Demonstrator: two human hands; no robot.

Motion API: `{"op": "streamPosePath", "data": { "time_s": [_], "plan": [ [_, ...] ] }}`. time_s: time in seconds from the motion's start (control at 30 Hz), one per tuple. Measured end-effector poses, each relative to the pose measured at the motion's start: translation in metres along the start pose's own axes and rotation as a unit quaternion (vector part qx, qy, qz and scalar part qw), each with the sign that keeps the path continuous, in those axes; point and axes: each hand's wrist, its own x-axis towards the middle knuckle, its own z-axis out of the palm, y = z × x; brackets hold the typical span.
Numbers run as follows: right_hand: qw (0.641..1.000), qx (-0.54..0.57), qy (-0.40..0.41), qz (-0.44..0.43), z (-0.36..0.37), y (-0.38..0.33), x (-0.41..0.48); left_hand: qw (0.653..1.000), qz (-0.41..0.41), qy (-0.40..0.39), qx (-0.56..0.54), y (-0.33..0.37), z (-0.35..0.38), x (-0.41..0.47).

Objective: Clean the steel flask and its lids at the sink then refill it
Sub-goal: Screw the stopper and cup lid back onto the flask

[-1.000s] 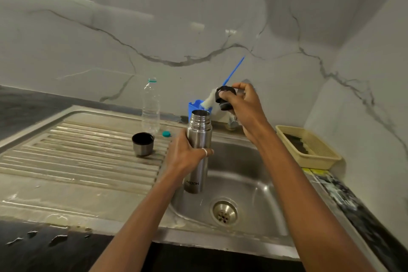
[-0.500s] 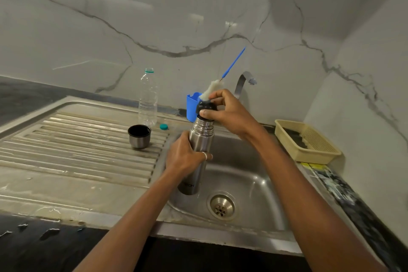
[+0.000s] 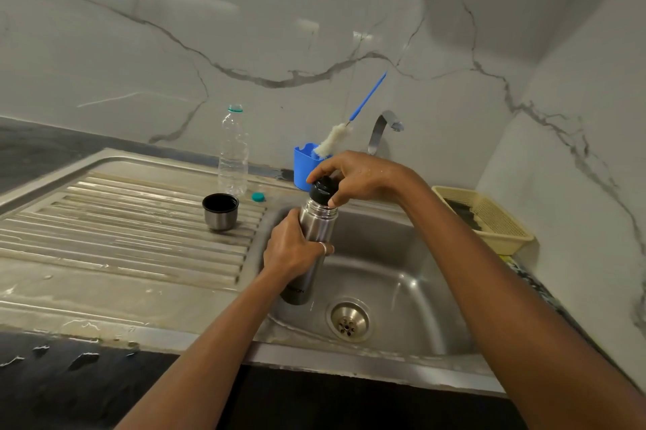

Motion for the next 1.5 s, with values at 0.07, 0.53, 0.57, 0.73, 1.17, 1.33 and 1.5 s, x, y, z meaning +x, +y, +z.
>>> {"op": "streamPosePath", "data": {
  "time_s": [0.07, 0.53, 0.57, 0.73, 1.17, 1.33, 1.5],
  "plan": [
    [0.999, -0.027, -0.018, 0.002, -0.003, -0.004, 0.002, 1.0, 0.001, 0.002, 0.001, -0.001, 0.0, 0.0],
    [0.99, -0.132, 0.036, 0.025, 0.01, -0.007, 0.004, 1.0, 0.014, -0.002, 0.026, -0.002, 0.0, -0.002],
    [0.989, -0.142, 0.043, 0.026, 0.013, -0.004, 0.006, 1.0, 0.013, -0.002, 0.025, -0.002, 0.0, -0.002],
    [0.978, -0.195, 0.052, 0.047, 0.026, -0.001, 0.011, 0.999, 0.019, -0.007, 0.034, -0.002, -0.001, -0.003],
    [0.995, -0.094, -0.037, -0.019, 0.0, 0.002, 0.007, 0.999, 0.013, -0.001, 0.031, -0.001, -0.002, -0.002],
    [0.997, -0.049, -0.067, 0.0, -0.001, 0.005, 0.009, 0.999, 0.02, -0.01, 0.034, 0.0, -0.002, -0.002],
    [0.993, -0.075, -0.082, 0.045, 0.006, 0.003, 0.013, 0.999, 0.021, -0.015, 0.04, -0.001, -0.002, -0.003]
  ]
}}
